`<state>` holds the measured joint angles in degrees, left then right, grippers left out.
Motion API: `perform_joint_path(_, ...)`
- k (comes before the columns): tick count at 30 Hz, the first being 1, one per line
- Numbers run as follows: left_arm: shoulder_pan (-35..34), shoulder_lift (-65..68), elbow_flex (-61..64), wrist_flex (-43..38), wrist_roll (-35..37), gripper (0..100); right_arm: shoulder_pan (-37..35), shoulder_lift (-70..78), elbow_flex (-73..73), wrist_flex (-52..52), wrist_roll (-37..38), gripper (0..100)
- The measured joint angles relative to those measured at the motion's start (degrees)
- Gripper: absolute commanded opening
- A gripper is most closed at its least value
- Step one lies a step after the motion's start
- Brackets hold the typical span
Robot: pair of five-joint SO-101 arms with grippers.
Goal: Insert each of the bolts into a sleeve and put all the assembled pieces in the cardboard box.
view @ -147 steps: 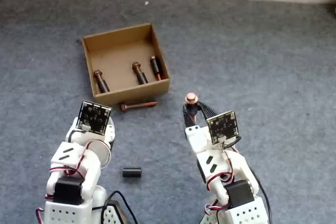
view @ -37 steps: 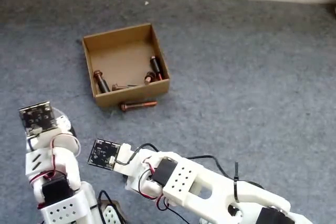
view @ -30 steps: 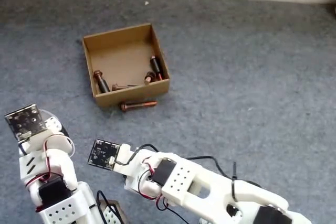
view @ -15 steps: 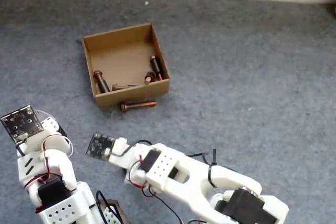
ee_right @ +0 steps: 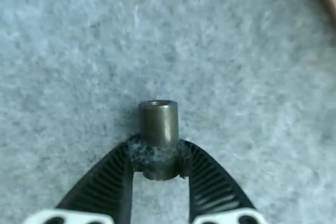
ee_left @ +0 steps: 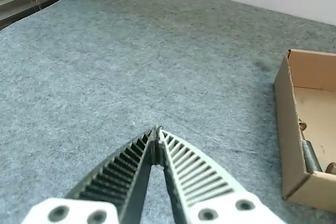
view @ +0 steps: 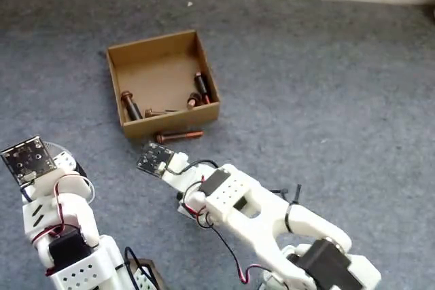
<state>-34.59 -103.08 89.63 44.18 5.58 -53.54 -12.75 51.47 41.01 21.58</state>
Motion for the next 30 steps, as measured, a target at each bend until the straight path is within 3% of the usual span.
perform_joint_path(8,0.3,0.0,0.0,0.0,0.0,1,-0.4,12.7,-14.9,13.7,-0.1,9.9)
perform_joint_path(12,0.4,0.0,0.0,0.0,0.0,1,-0.4,17.8,-20.6,17.1,0.0,9.3)
perform_joint_path(15,0.4,0.0,0.0,0.0,0.0,1,-0.5,19.7,-21.9,17.3,0.0,0.5)
perform_joint_path(25,0.4,0.0,0.0,0.0,0.0,1,0.5,20.1,-22.7,18.3,0.0,0.5)
perform_joint_path(30,4.2,0.0,0.0,0.0,0.0,1,2.7,12.2,-22.5,22.2,0.0,0.5)
